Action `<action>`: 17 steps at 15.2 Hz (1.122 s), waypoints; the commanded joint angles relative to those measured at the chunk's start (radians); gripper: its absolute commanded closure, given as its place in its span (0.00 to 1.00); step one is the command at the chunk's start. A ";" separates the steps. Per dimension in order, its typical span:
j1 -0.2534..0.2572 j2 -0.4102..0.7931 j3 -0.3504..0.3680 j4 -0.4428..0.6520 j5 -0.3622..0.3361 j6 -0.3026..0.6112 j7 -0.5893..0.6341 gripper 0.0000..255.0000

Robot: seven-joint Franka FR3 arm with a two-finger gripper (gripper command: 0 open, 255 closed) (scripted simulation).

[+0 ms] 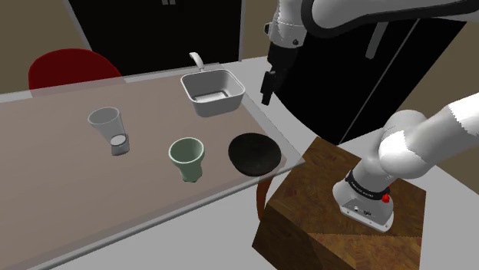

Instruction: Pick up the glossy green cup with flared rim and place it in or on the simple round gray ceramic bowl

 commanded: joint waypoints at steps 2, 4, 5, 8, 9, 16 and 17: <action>0.011 0.095 0.041 0.021 0.015 0.086 0.033 0.00; 0.018 0.156 0.067 0.041 0.021 0.134 0.056 0.00; 0.021 0.188 0.080 0.053 0.021 0.158 0.067 0.00; 0.030 0.287 0.117 0.097 0.016 0.224 0.105 0.00; 0.033 0.321 0.129 0.114 0.012 0.244 0.119 0.00; 0.065 0.571 0.194 0.266 -0.059 0.362 0.227 0.00; 0.072 0.608 0.200 0.292 -0.074 0.374 0.244 0.00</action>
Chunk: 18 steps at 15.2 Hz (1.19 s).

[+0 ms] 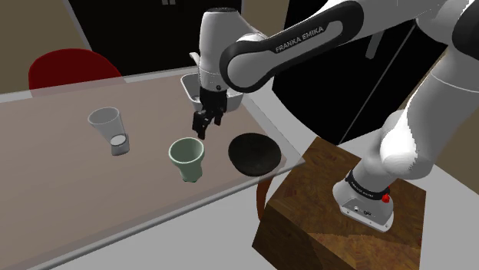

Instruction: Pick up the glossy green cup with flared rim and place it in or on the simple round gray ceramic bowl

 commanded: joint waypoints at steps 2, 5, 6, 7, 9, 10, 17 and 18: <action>0.025 0.116 0.016 0.080 -0.048 0.041 0.053 0.00; 0.037 0.158 0.016 0.093 -0.066 0.070 0.069 0.00; 0.039 0.166 0.015 0.089 -0.070 0.082 0.072 0.00; 0.041 0.174 0.015 0.086 -0.073 0.093 0.074 0.00; 0.045 0.192 0.013 0.079 -0.081 0.116 0.080 0.00; 0.047 0.200 0.012 0.076 -0.086 0.127 0.082 0.00; 0.049 0.206 0.012 0.075 -0.088 0.134 0.084 0.00; 0.049 0.206 0.012 0.075 -0.088 0.134 0.084 0.00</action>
